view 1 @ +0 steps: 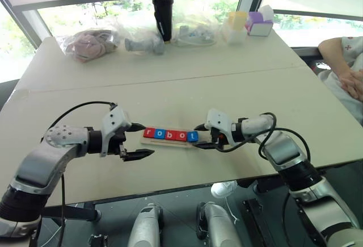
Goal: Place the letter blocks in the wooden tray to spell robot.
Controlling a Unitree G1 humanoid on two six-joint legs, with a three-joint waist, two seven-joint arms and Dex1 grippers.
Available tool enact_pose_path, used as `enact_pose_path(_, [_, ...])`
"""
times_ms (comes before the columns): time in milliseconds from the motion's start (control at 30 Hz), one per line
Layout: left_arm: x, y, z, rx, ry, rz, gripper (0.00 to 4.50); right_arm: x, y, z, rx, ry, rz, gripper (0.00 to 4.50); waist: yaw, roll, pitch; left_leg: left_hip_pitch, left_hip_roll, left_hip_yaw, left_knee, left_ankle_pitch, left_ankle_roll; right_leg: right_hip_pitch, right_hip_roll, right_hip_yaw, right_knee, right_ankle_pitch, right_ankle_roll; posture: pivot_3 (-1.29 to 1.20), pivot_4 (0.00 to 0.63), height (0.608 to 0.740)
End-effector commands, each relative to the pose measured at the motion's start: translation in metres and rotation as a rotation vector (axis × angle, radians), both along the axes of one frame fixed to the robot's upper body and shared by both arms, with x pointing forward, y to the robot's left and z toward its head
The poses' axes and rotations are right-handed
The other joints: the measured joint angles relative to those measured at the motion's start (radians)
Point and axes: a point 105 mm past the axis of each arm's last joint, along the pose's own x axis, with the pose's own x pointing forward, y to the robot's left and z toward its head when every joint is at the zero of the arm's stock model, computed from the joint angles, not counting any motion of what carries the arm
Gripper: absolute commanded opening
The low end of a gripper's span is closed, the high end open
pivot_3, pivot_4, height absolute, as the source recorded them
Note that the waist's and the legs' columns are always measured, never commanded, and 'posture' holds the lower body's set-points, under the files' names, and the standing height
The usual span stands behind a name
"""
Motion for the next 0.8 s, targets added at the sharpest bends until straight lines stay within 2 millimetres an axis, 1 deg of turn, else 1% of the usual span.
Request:
enact_pose_path(33, [-0.001, 0.001, 0.008, -0.002, -0.036, -0.001, 4.5, 0.002, 0.003, 0.02, 0.038, -0.054, 0.02, 3.21, -0.001, 0.0, 0.0, 0.0, 0.0, 0.0, 0.0, 0.0, 0.0, 0.0, 0.0, 0.0, 0.0, 0.0, 0.0, 0.0, 0.15, 0.74])
enact_pose_path(167, [-0.001, 0.001, 0.007, -0.002, -0.037, 0.001, 4.5, 0.004, 0.0, 0.036, 0.082, -0.082, 0.003, 3.21, 0.0, 0.0, 0.0, 0.0, 0.0, 0.0, 0.0, 0.0, 0.0, 0.0, 0.0, 0.0, 0.0, 0.0, 0.0, 0.0, 0.15, 0.74])
enact_pose_path(233, [-0.001, 0.001, 0.007, -0.002, -0.038, 0.002, 4.5, 0.006, -0.005, 0.043, 0.109, -0.085, -0.028, 3.21, 0.001, 0.0, 0.0, 0.0, 0.0, 0.0, 0.0, 0.0, 0.0, 0.0, 0.0, 0.0, 0.0, 0.0, 0.0, 0.0, 0.15, 0.74])
enact_pose_path(300, [-0.001, 0.001, 0.007, -0.004, -0.038, 0.003, 4.5, 0.009, -0.014, 0.045, 0.106, -0.097, -0.065, 3.21, 0.002, 0.0, 0.0, 0.0, 0.0, 0.0, 0.0, 0.0, 0.0, 0.0, 0.0, 0.0, 0.0, 0.0, 0.0, 0.0, 0.15, 0.74])
enact_pose_path(400, [-0.002, 0.001, 0.007, -0.005, -0.036, 0.002, 4.5, 0.009, -0.025, 0.041, 0.085, -0.1, -0.103, 3.21, 0.003, 0.0, 0.0, 0.0, 0.0, 0.0, 0.0, 0.0, 0.0, 0.0, 0.0, 0.0, 0.0, 0.0, 0.0, 0.0, 0.15, 0.74])
enact_pose_path(500, [-0.001, 0.0, 0.007, -0.006, -0.035, -0.001, 4.5, 0.012, -0.031, 0.033, 0.052, -0.115, -0.132, 3.21, 0.004, 0.0, 0.0, 0.0, 0.0, 0.0, 0.0, 0.0, 0.0, 0.0, 0.0, 0.0, 0.0, 0.0, 0.0, 0.0, 0.15, 0.74])
enact_pose_path(700, [0.001, -0.001, 0.008, -0.007, -0.037, -0.004, 4.5, 0.019, -0.024, 0.023, 0.042, -0.127, -0.144, 3.21, -0.001, 0.0, 0.0, 0.0, 0.0, 0.0, 0.0, 0.0, 0.0, 0.0, 0.0, 0.0, 0.0, 0.0, 0.0, 0.0, 0.15, 0.74])
enact_pose_path(800, [0.001, -0.001, 0.008, -0.007, -0.036, -0.001, 4.5, 0.019, -0.018, 0.021, 0.053, -0.119, -0.13, 3.21, -0.001, 0.0, 0.0, 0.0, 0.0, 0.0, 0.0, 0.0, 0.0, 0.0, 0.0, 0.0, 0.0, 0.0, 0.0, 0.0, 0.15, 0.74])
